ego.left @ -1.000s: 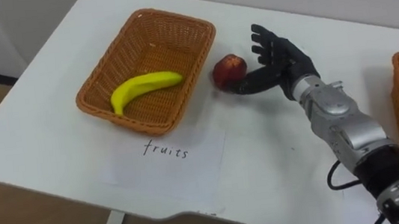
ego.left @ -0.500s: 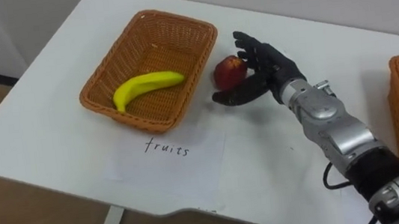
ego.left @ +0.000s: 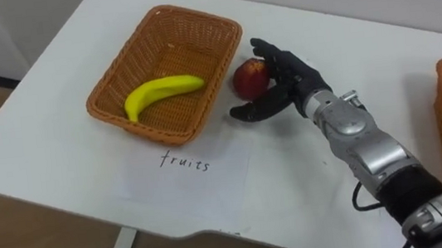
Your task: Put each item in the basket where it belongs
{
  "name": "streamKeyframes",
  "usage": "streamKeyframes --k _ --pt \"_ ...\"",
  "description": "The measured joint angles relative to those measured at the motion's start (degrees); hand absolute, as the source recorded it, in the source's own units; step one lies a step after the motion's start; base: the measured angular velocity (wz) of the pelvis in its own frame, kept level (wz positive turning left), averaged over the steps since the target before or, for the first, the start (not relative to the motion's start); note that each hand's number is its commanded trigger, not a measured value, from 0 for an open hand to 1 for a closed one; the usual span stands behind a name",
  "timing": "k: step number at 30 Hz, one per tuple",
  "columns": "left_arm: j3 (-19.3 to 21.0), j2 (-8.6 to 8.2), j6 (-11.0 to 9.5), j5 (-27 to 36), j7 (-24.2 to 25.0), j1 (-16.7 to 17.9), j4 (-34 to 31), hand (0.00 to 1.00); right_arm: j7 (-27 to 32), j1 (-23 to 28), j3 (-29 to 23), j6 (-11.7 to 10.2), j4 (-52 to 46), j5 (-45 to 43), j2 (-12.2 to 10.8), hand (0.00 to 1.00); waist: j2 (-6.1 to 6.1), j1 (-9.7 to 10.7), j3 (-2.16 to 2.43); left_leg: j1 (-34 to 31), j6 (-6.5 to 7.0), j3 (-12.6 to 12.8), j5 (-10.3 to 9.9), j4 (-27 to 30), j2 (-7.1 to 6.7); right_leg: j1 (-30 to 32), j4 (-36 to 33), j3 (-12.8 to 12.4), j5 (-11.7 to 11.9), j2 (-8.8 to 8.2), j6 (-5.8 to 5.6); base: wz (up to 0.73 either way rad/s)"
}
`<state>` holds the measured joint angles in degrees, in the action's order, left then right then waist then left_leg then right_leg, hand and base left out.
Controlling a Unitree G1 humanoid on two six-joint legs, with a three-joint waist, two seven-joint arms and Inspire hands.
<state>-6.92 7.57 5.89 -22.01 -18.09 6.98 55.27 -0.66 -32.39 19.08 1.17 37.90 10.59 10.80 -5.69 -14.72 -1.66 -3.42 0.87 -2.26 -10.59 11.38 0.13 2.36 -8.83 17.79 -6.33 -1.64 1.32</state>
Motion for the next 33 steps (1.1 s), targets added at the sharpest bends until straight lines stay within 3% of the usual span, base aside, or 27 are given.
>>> streamKeyframes --k 12,25,33 --pt "-0.01 0.11 -1.2 -0.02 -0.01 -0.13 -0.44 0.0 0.1 -0.01 -0.13 -0.51 0.92 -0.43 0.27 0.0 0.7 -0.05 0.12 -0.1 0.0 -0.46 0.01 0.07 -0.03 -0.01 0.11 1.27 0.0 -0.16 0.0 0.02" --pt "-0.08 0.1 -1.21 -0.02 0.07 0.37 0.03 0.0 0.59 -1.37 -1.29 -4.2 6.17 0.74 0.62 0.0 0.97 -0.09 0.19 -1.07 -0.08 -1.56 0.06 0.37 -0.17 0.11 0.12 2.78 0.0 -0.28 -0.01 0.04" --pt "-1.29 -0.18 -1.19 0.0 0.14 0.16 0.78 0.0 0.74 -1.84 -2.43 -6.85 8.47 1.18 0.8 0.0 1.47 -1.24 0.11 -2.29 -0.17 -1.55 0.14 0.38 -0.23 1.26 0.06 2.81 0.06 -0.3 0.09 0.0"
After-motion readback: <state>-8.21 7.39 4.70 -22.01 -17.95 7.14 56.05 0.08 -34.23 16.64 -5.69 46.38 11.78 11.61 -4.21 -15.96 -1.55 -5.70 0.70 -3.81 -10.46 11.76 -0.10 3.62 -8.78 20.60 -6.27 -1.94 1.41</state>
